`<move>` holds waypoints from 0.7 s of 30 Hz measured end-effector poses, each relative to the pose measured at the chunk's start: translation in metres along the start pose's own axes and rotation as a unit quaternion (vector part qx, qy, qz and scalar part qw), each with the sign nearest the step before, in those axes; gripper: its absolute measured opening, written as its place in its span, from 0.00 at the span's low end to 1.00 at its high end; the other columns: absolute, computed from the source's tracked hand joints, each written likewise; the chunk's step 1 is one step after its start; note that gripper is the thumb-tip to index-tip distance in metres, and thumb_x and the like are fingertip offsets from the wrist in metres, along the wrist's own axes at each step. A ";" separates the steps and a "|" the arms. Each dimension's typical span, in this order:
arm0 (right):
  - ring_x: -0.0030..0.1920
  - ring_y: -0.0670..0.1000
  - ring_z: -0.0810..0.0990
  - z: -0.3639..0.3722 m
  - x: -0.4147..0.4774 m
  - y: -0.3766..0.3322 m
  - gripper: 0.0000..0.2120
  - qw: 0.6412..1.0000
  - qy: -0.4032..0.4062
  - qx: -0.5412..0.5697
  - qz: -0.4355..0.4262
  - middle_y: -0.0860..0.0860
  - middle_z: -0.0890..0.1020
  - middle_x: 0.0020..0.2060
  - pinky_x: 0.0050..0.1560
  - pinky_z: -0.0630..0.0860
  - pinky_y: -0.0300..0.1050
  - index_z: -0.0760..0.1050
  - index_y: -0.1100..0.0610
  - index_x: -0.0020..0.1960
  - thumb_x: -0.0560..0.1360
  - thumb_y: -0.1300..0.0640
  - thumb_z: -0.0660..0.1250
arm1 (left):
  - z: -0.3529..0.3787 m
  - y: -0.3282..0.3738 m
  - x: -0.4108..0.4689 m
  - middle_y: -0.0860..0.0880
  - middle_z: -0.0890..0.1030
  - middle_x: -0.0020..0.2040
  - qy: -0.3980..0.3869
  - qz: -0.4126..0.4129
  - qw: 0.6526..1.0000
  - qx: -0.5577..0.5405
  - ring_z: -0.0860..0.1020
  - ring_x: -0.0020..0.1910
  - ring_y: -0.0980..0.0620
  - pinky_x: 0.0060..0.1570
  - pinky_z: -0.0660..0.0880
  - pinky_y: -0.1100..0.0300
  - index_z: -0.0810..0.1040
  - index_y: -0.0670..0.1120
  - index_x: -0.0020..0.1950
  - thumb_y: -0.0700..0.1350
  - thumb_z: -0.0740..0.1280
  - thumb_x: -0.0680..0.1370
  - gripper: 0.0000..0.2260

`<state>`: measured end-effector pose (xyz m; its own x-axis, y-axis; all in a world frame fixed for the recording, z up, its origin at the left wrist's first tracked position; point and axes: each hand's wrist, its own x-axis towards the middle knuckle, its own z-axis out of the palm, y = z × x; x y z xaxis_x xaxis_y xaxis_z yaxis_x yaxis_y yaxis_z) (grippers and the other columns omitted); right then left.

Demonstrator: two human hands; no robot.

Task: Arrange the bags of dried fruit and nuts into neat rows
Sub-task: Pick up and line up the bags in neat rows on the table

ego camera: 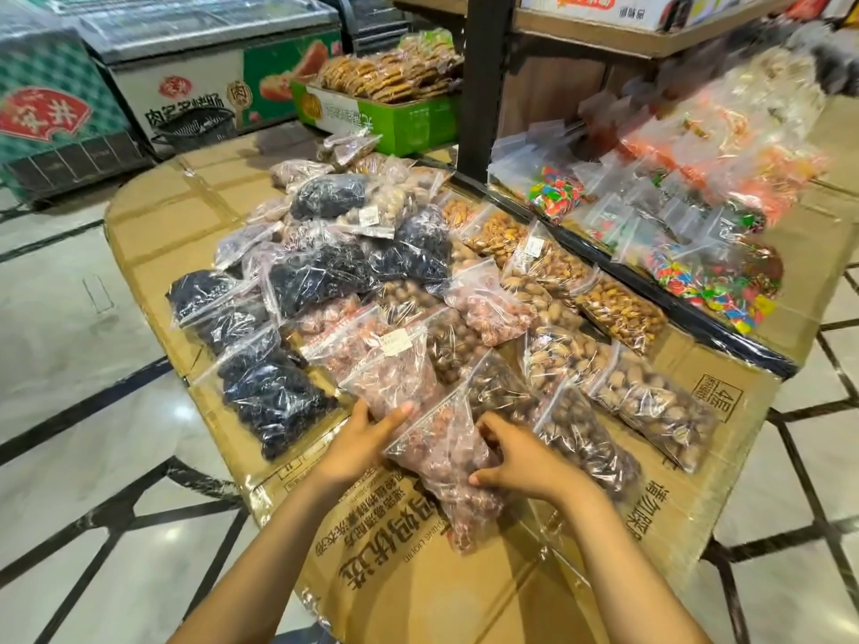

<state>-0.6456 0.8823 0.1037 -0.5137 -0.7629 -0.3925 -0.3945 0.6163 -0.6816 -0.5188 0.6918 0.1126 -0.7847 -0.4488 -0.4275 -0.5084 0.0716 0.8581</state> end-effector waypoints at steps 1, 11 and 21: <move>0.51 0.50 0.78 -0.004 0.000 -0.002 0.21 1.000 -0.002 -0.005 0.006 0.48 0.79 0.51 0.55 0.76 0.53 0.70 0.50 0.55 0.66 0.51 0.76 | -0.004 0.002 0.001 0.48 0.77 0.56 0.000 -0.004 1.000 0.007 0.78 0.55 0.46 0.57 0.76 0.46 0.71 0.50 0.55 0.79 0.61 0.58 0.38; 0.55 0.49 0.74 -0.088 0.051 -0.040 0.38 0.969 0.225 0.079 0.063 0.48 0.74 0.61 0.54 0.71 0.43 0.61 0.55 0.71 0.67 0.48 0.74 | -0.060 0.002 0.010 0.48 0.74 0.63 0.256 0.104 0.956 0.098 0.74 0.58 0.49 0.57 0.72 0.51 0.64 0.46 0.72 0.72 0.58 0.71 0.39; 0.53 0.56 0.78 -0.104 0.178 -0.034 0.31 0.949 0.234 0.094 0.192 0.56 0.79 0.56 0.52 0.75 0.47 0.67 0.59 0.62 0.66 0.48 0.74 | -0.150 0.022 0.107 0.43 0.68 0.70 0.277 0.168 0.910 0.258 0.66 0.68 0.44 0.67 0.64 0.46 0.59 0.47 0.75 0.65 0.66 0.73 0.38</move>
<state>-0.8025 0.7457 0.1213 -0.8910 -0.2923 -0.3475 0.0100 0.7525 -0.6586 -0.5611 0.5121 0.1284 -0.7000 -0.6942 0.1674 -0.4836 0.6333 0.6042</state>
